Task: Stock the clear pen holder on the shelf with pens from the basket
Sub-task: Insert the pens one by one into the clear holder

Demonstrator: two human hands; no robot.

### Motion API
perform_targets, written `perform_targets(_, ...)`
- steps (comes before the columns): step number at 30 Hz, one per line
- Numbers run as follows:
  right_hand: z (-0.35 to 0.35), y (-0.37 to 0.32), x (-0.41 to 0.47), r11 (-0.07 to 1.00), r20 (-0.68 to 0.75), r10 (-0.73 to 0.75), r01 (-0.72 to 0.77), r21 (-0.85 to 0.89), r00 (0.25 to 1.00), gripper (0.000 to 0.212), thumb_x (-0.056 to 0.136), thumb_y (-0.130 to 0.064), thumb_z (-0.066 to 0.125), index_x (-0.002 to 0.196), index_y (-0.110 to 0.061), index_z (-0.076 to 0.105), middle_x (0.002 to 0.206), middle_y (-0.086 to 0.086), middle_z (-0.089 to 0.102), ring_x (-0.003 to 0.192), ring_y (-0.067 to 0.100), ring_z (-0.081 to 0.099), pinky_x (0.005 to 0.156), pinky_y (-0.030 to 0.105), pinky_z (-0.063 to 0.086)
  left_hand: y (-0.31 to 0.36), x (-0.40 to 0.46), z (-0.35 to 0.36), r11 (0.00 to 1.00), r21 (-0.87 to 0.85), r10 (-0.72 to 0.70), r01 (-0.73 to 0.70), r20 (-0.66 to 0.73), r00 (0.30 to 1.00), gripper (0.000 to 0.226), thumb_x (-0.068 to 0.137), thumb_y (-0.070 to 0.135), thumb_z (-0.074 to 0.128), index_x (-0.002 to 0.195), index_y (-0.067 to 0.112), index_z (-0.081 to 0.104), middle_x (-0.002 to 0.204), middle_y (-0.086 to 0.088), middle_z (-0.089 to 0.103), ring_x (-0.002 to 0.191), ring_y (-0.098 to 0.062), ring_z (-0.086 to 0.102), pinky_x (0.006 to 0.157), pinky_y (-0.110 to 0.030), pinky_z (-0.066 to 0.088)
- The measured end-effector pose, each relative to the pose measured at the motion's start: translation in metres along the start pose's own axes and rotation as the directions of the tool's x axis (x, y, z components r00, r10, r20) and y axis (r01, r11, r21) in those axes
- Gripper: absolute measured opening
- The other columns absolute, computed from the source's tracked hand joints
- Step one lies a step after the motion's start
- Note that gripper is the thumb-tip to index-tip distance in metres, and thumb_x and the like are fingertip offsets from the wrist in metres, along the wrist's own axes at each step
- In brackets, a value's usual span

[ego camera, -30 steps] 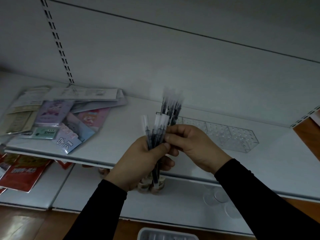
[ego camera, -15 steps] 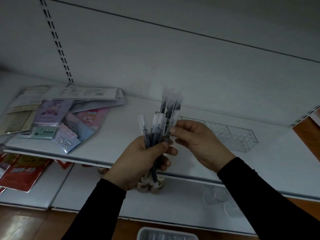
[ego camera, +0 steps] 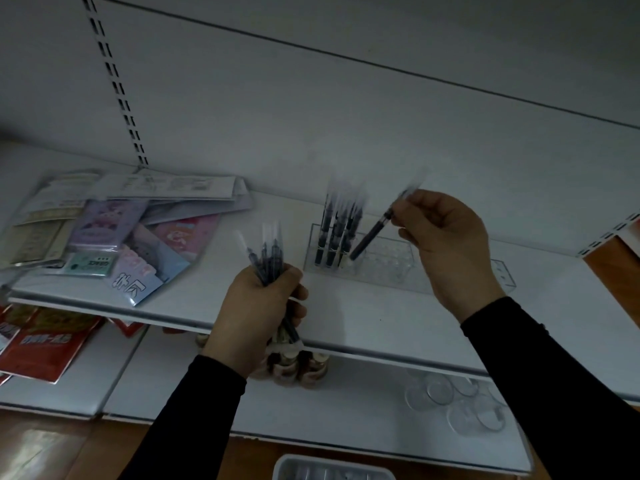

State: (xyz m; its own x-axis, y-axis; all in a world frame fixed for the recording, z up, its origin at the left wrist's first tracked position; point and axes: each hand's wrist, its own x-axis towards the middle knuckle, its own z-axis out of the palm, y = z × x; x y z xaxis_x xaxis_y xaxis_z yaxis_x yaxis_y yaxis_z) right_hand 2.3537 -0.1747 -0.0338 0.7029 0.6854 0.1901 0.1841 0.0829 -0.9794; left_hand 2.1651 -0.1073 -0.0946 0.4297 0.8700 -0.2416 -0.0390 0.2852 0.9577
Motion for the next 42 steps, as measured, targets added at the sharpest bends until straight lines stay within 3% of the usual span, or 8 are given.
perform_targets(3, 0.003, 0.0, -0.001, 0.99, -0.035, -0.109, 0.105, -0.097, 0.993, 0.011, 0.086, -0.012, 0.071, 0.089, -0.022, 0.069, 0.087, -0.003, 0.072, 0.08, 0.008, 0.068, 0.08, 0.024, 0.056, -0.003, 0.003, 0.0, 0.999, 0.039, 0.011, -0.01, -0.029, 1.0, 0.021, 0.094, 0.016, 0.058, 0.075, 0.007, 0.055, 0.059, -0.006, 0.052, 0.043, -0.014, 0.053, 0.043, -0.023, 0.046)
perform_targets(9, 0.011, -0.002, -0.001, 0.951, -0.023, -0.223, 0.212, -0.223, 0.975, 0.011, 0.087, -0.016, 0.07, 0.091, -0.025, 0.067, 0.086, -0.013, 0.07, 0.079, -0.001, 0.066, 0.077, 0.011, 0.051, -0.004, 0.004, -0.001, 0.996, 0.092, -0.002, 0.005, -0.041, 0.999, 0.035, 0.088, 0.03, 0.066, 0.071, 0.014, 0.04, 0.055, -0.005, 0.039, 0.042, -0.016, 0.041, 0.046, -0.027, 0.037)
perform_targets(17, 0.003, -0.007, 0.016, 0.92, -0.087, -0.273, 0.234, -0.314, 0.958, 0.008, 0.089, -0.019, 0.068, 0.097, -0.019, 0.067, 0.085, -0.017, 0.066, 0.074, -0.01, 0.062, 0.073, 0.004, 0.046, -0.004, 0.008, 0.001, 0.994, -0.024, -0.107, 0.105, -0.105, 0.989, 0.012, 0.09, 0.015, 0.056, 0.087, 0.01, 0.045, 0.062, -0.007, 0.038, 0.05, -0.019, 0.036, 0.044, -0.028, 0.032)
perform_targets(25, 0.01, 0.008, 0.032, 0.9, -0.021, -0.248, 0.222, -0.375, 0.969, 0.012, 0.091, -0.02, 0.066, 0.102, -0.014, 0.069, 0.084, -0.015, 0.066, 0.073, -0.015, 0.06, 0.071, 0.0, 0.043, -0.005, 0.008, 0.008, 0.984, -0.063, -0.172, 0.166, -0.103, 0.98, 0.011, 0.092, 0.014, 0.051, 0.082, 0.014, 0.045, 0.065, -0.008, 0.044, 0.053, -0.021, 0.04, 0.05, -0.03, 0.034)
perform_targets(31, 0.011, 0.022, 0.035, 0.884, 0.033, -0.211, 0.205, -0.421, 0.977, 0.009, 0.091, -0.021, 0.066, 0.099, -0.019, 0.066, 0.085, -0.015, 0.065, 0.076, -0.009, 0.061, 0.072, 0.001, 0.044, -0.013, 0.011, 0.007, 0.995, 0.084, -0.054, 0.059, -0.062, 0.997, 0.007, 0.095, 0.013, 0.05, 0.09, 0.01, 0.05, 0.07, -0.009, 0.05, 0.054, -0.02, 0.049, 0.054, -0.033, 0.043)
perform_targets(34, 0.012, 0.03, 0.035, 0.871, 0.07, -0.183, 0.195, -0.451, 0.981, 0.015, 0.091, -0.022, 0.065, 0.103, -0.014, 0.068, 0.091, -0.007, 0.069, 0.081, -0.001, 0.063, 0.073, 0.003, 0.046, -0.011, 0.008, 0.007, 0.988, 0.151, 0.027, -0.019, -0.05, 0.998, 0.009, 0.096, 0.016, 0.05, 0.095, 0.007, 0.053, 0.073, -0.008, 0.056, 0.054, -0.016, 0.054, 0.052, -0.026, 0.049)
perform_targets(42, 0.016, 0.031, 0.036, 0.847, 0.096, -0.186, 0.208, -0.49, 0.978, 0.014, 0.092, -0.021, 0.064, 0.103, -0.013, 0.068, 0.089, -0.008, 0.066, 0.08, 0.001, 0.062, 0.072, -0.001, 0.043, -0.005, 0.002, 0.007, 0.993, 0.078, 0.093, -0.091, -0.032, 0.995, 0.013, 0.097, 0.014, 0.052, 0.102, 0.002, 0.055, 0.076, -0.009, 0.06, 0.054, -0.01, 0.062, 0.053, -0.021, 0.053)
